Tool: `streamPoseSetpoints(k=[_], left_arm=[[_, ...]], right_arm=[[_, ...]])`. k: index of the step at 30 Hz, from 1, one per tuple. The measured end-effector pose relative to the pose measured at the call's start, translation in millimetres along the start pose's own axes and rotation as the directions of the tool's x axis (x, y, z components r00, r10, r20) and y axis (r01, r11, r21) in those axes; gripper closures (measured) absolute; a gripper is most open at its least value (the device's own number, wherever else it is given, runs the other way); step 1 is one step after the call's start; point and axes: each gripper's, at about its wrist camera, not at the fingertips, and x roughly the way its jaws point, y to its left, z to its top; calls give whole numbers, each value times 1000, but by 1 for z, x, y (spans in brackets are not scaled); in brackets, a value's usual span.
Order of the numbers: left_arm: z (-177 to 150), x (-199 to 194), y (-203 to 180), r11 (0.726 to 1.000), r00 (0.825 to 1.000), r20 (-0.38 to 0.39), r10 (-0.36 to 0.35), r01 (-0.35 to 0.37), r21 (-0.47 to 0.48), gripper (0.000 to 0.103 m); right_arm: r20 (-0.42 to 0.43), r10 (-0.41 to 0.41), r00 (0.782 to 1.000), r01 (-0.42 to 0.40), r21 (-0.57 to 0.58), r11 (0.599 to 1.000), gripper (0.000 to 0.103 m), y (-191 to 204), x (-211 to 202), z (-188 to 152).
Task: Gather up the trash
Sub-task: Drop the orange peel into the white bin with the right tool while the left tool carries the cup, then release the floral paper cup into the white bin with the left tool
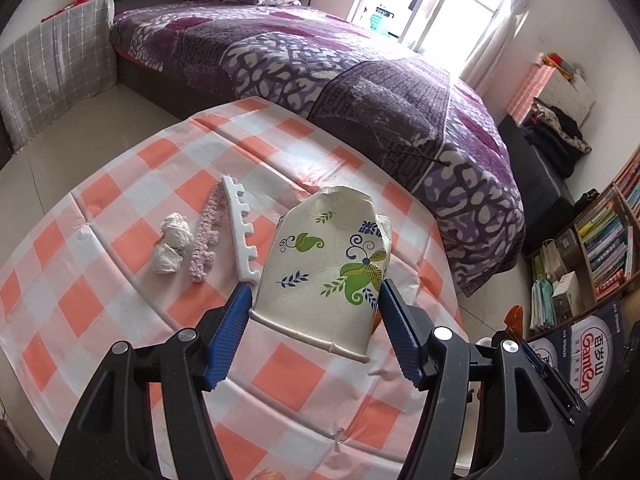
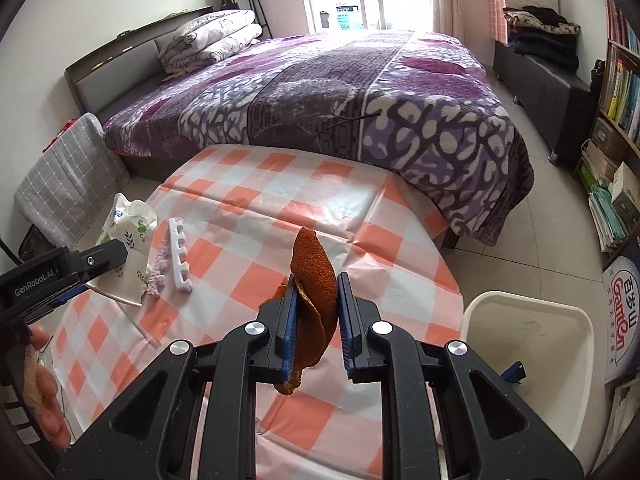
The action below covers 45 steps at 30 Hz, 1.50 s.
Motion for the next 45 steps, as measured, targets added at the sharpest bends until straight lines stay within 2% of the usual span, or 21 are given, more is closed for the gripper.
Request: streamPoseSetpoints(k=[6,12,15,19,22,24,27,37,39,45], left_arm=[[-15,7,-36,998,999,-23,-24,25,62,39],[-29,15,-67,992,998,-52,-46,51,111,39],[-35,20,-80,989,996,-68,-53,62,134,39],[-45,26,-97,983,994,-91,-58,73,168,39],[-52,31,-110,978,992,-108,-67,86,188,39],[-56,33,-117,976,990,-118,-75,97,197,39],[-61,36,-129,971,988,-131,-83,109,211,39],[-86,42,-170,948,975,-187,-122,170,268,38],[-95,42,-182,938,969,-203,-137,193,289,38],[-118,41,-212,905,954,-244,-173,251,344,37]], right_arm=[[-23,-65,998,67,76,995,85,-43,-8,-2],[-74,-136,988,148,190,971,85,-94,-13,-6],[-136,-170,976,200,253,947,85,-124,-12,-11],[-214,-169,962,234,330,914,85,-156,-9,-21],[-232,-201,952,277,364,889,75,-173,-12,-26],[-214,-223,951,291,384,876,47,-180,-19,-27],[-176,-271,946,320,404,857,35,-191,-31,-26],[-125,-314,941,333,498,801,20,-223,-55,-26],[-110,-332,937,339,517,786,15,-226,-61,-26],[-80,-367,927,347,557,755,11,-240,-76,-27]])
